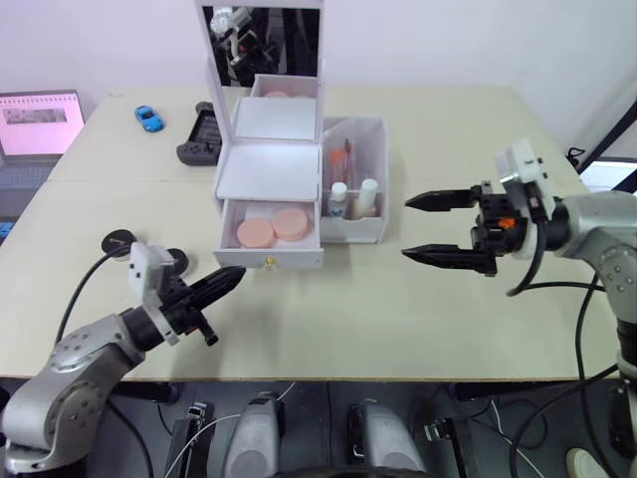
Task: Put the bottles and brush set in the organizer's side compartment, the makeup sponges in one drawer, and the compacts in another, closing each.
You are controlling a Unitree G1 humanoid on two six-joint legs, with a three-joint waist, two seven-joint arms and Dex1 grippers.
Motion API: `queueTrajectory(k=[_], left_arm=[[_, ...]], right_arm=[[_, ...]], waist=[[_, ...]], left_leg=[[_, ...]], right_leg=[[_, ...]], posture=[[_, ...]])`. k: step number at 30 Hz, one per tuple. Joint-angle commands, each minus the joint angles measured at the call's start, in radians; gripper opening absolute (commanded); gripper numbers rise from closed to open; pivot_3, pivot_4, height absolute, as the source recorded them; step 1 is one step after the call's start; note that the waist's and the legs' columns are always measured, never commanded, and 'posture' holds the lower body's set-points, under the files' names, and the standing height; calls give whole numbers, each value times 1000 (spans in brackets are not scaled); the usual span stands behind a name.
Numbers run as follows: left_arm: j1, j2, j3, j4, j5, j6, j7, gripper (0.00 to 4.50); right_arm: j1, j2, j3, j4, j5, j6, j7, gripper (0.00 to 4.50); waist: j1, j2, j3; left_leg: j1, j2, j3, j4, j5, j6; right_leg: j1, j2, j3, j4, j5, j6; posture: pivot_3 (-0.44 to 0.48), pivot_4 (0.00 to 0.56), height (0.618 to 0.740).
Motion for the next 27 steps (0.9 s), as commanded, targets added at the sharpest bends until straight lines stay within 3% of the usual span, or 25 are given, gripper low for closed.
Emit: queueTrajectory(k=[1, 9, 27], left_arm=[[-39, -18, -45, 20, 37, -30, 34, 58], [-184, -47, -95, 120, 94, -39, 93, 58], [-469, -65, -201, 416, 254, -138, 56, 58]], right_arm=[[-19, -3, -25, -61, 35, 44, -63, 4500], [-7, -6, -34, -104, 64, 57, -111, 4500], [51, -16, -67, -172, 96, 84, -200, 4500]], waist=[[2, 0, 0], [2, 0, 0], [2, 0, 0]], left_leg=[[0, 0, 0, 0, 0, 0], [0, 0, -2, 1, 0, 0], [-1, 0, -2, 1, 0, 0]], right_leg=[[0, 0, 0, 0, 0, 0], [1, 0, -1, 0, 0, 0], [1, 1, -2, 1, 0, 1]], posture=[[0, 150, 740], [0, 150, 740], [0, 150, 740]])
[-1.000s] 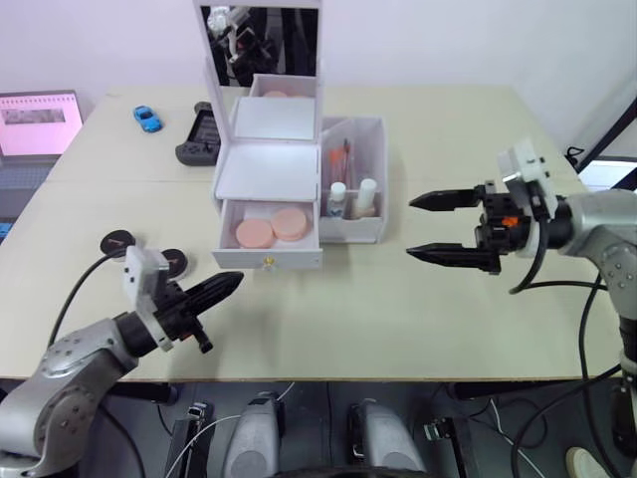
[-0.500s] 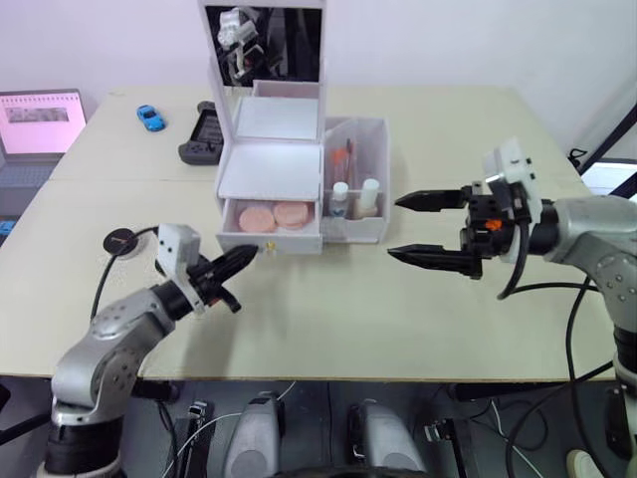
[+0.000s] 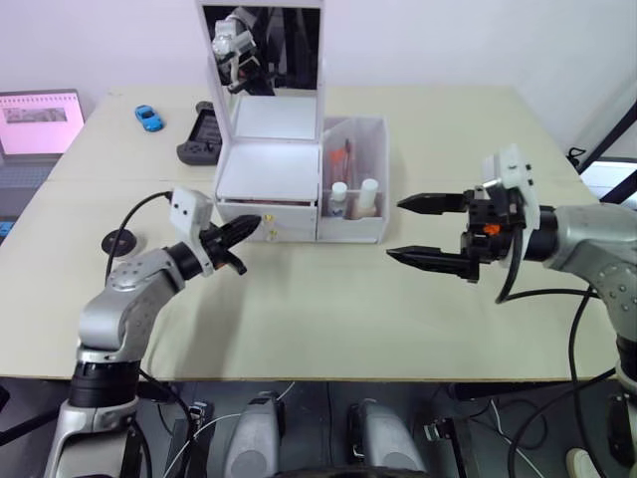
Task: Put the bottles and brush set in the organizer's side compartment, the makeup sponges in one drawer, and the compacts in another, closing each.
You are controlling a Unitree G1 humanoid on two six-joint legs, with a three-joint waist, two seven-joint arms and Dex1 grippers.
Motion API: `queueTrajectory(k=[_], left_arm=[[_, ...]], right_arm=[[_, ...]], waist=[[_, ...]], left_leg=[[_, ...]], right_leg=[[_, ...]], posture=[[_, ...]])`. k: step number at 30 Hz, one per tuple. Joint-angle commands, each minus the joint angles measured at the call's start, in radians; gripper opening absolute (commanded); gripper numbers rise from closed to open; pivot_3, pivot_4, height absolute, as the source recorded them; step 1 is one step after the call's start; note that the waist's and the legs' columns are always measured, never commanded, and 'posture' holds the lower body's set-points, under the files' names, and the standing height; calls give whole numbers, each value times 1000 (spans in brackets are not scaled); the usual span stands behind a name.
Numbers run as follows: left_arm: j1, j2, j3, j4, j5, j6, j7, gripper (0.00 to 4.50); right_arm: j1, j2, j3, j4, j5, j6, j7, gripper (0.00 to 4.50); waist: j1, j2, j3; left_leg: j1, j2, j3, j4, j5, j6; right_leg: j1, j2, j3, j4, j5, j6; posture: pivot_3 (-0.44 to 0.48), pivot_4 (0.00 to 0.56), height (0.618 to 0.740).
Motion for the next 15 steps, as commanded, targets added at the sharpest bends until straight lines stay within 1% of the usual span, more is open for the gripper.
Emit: queueTrajectory(k=[1, 4, 9, 13, 15], left_arm=[[-40, -21, -9, 14, 24, -36, 3, 58], [-57, -43, -22, 28, 34, -43, -1, 58], [-75, -56, -22, 50, 55, -59, -6, 58], [-60, -40, -5, 28, 39, -43, -30, 58], [-34, -18, 4, -11, 19, -36, -63, 58]], right_arm=[[6, -19, -41, -43, 26, 7, -21, 4500], [5, -20, -37, -48, 28, 13, -33, 4500], [-12, -17, -29, -47, 32, 19, -49, 4500], [-15, -23, -34, -28, 39, 30, -51, 4500], [-28, -37, -32, 23, 19, 38, -50, 4500]], waist=[[1, 0, 0], [0, 0, 0], [6, 0, 0], [7, 0, 0], [3, 0, 0]], left_leg=[[0, 0, 0, 0, 0, 0], [0, 0, 0, 0, 0, 0], [0, 0, -1, 1, 0, 0], [-1, 0, -2, 3, 0, 0], [-1, 0, -2, 4, 0, 0]], right_leg=[[0, 0, 0, 0, 0, 0], [0, 0, 0, 0, 0, 0], [1, 0, -1, 0, 0, 0], [2, 0, -1, 0, 0, 0], [2, 0, -1, 0, 0, 0]], posture=[[0, 150, 740], [0, 150, 740], [0, 150, 740], [0, 150, 740], [0, 150, 740]])
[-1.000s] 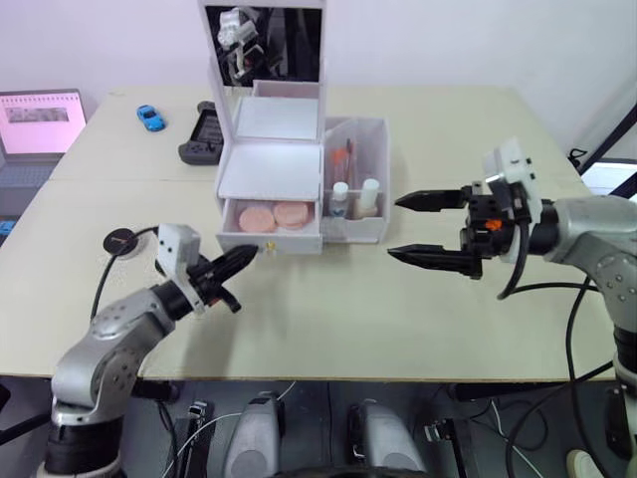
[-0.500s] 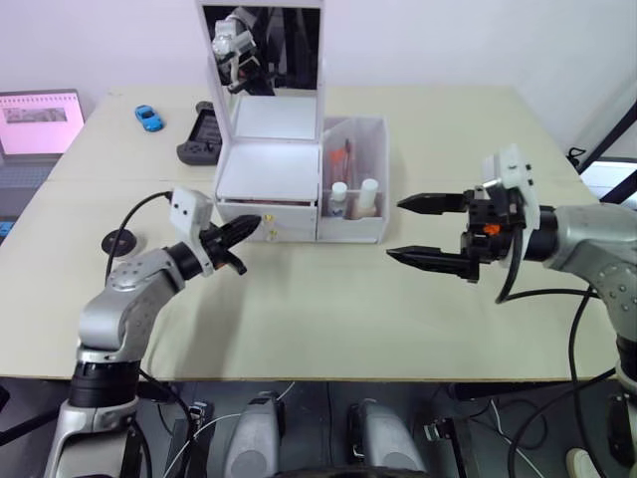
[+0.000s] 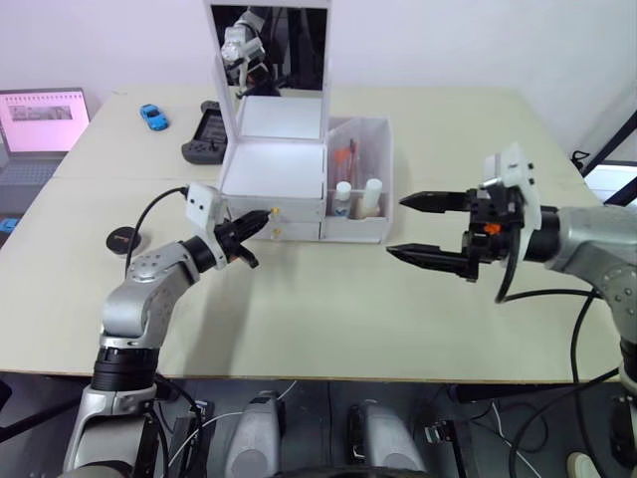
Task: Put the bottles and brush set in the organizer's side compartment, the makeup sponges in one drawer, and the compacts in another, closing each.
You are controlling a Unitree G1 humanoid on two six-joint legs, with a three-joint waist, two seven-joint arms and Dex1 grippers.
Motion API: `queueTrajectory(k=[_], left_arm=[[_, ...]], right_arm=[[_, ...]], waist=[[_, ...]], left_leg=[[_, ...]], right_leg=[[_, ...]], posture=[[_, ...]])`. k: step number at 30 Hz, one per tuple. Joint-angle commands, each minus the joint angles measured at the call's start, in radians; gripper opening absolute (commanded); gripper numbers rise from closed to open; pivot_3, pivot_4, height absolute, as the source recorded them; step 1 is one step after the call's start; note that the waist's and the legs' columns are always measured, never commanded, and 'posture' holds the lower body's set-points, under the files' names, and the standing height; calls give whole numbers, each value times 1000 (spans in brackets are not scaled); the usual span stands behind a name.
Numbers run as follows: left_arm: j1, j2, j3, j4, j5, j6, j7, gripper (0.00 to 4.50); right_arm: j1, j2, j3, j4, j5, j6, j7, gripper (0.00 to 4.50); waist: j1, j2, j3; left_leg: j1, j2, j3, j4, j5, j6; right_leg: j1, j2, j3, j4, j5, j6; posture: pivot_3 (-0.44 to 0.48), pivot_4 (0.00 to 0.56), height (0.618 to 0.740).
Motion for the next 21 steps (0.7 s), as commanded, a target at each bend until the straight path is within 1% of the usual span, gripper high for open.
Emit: queueTrajectory(k=[1, 4, 6, 9, 10, 13, 15, 16, 19, 21], left_arm=[[26, 43, 24, -97, -37, -6, -57, 58], [82, 97, 58, -173, -68, 23, -82, 58], [116, 136, 96, -192, -79, 34, -89, 58], [162, 185, 176, -188, -106, 37, -96, 875], [188, 212, 213, -179, -107, 29, -110, 1319], [245, 269, 306, -142, -102, -5, -133, 2961], [322, 317, 426, -66, -82, -67, -162, 4059], [358, 334, 469, -33, -71, -99, -177, 4445], [422, 368, 564, 79, -46, -187, -196, 4445], [453, 387, 607, 148, -30, -234, -209, 4445]], right_arm=[[-41, -30, -26, 79, -14, 12, -13, 4500], [3, -85, -10, 197, -156, -150, 54, 4500], [3, -81, -39, 273, -159, -183, 73, 4500], [18, -83, -60, 362, -195, -262, 109, 4500], [29, -80, -72, 405, -212, -301, 120, 4500], [55, -78, -95, 520, -257, -401, 145, 4500], [91, -74, -129, 654, -296, -505, 158, 4500], [100, -65, -148, 709, -303, -543, 157, 4500], [127, -57, -158, 819, -350, -657, 164, 4500], [132, -43, -165, 868, -362, -705, 163, 4500]], waist=[[-5, 0, 0], [-5, 0, 0], [-6, 0, 0], [-9, 0, 0], [-9, 0, 0], [-11, 0, 0], [-10, 0, 0], [-10, 0, 0], [-11, 1, 0], [-11, 1, 0]], left_leg=[[0, 0, 0, 0, 0, 0], [0, 0, 1, 0, 0, 0], [0, 0, 1, 0, 0, 0], [0, 0, 1, 0, 0, 1], [0, 1, 1, -1, 0, 1], [0, 1, 1, -1, -1, 1], [0, 1, 2, -1, -1, 1], [0, 1, 2, -1, -1, 1], [0, 1, 4, -2, -1, 1], [1, 1, 4, -2, -1, 1]], right_leg=[[0, 0, 0, 0, 0, 0], [-1, 0, 1, 0, 0, 0], [-1, 0, 0, -1, 0, 0], [-1, 0, 1, 0, 0, 0], [-1, 0, 1, 0, 0, 0], [-2, 0, 1, 0, 0, 0], [-2, 0, 1, 0, 0, 0], [-2, 0, 1, 0, 0, 0], [-2, 0, 1, -1, -1, -1], [-2, -1, 1, -1, -2, -3]], posture=[[0, 150, 740], [0, 150, 740], [0, 150, 740], [0, 150, 740], [0, 150, 740], [0, 150, 740], [0, 150, 740], [0, 150, 740], [0, 150, 740], [0, 150, 740]])
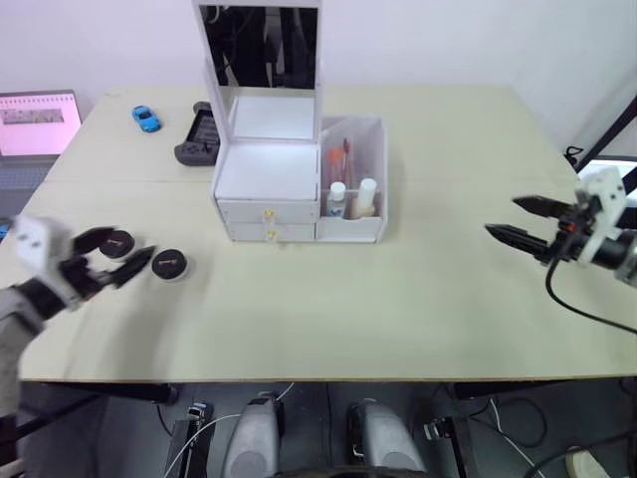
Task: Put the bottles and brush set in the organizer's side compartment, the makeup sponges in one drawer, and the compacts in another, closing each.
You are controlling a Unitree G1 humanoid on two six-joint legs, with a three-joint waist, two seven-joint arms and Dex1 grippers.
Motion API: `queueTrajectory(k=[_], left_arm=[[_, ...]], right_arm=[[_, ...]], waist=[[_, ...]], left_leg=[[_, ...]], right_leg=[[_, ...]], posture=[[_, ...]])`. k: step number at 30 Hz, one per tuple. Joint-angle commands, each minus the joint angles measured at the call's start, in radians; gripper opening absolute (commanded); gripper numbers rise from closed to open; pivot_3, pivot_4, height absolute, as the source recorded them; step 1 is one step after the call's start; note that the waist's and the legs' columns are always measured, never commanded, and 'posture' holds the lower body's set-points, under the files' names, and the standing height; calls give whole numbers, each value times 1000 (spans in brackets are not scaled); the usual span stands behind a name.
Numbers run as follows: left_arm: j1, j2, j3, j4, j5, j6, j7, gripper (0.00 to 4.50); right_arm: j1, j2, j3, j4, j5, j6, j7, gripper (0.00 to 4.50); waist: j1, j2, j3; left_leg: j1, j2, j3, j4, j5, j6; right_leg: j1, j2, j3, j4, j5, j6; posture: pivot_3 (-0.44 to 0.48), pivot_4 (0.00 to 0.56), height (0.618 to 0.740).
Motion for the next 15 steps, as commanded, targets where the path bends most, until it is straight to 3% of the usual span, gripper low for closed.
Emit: queueTrajectory(k=[1, 8, 15], left_arm=[[30, 33, 95, 84, 23, -98, -27, 4445], [94, 29, 142, 82, 12, -114, -27, 4445], [41, 21, 16, -84, -27, 3, -13, 4445]], right_arm=[[-6, 20, -40, 54, -19, -99, 7, 4500], [-6, 64, -44, 105, -22, -148, 3, 4500], [-35, 73, -7, -99, 39, 13, 18, 4500]], waist=[[0, 0, 0], [2, 0, 0], [2, 0, 0]], left_leg=[[0, 0, 0, 0, 0, 0], [0, 0, 1, -2, 0, 0], [1, 0, 1, -2, 0, 0]], right_leg=[[0, 0, 0, 0, 0, 0], [0, -1, 1, -1, 0, 0], [0, -1, 1, 0, 2, 3]], posture=[[0, 150, 740], [0, 150, 740], [0, 150, 740]])
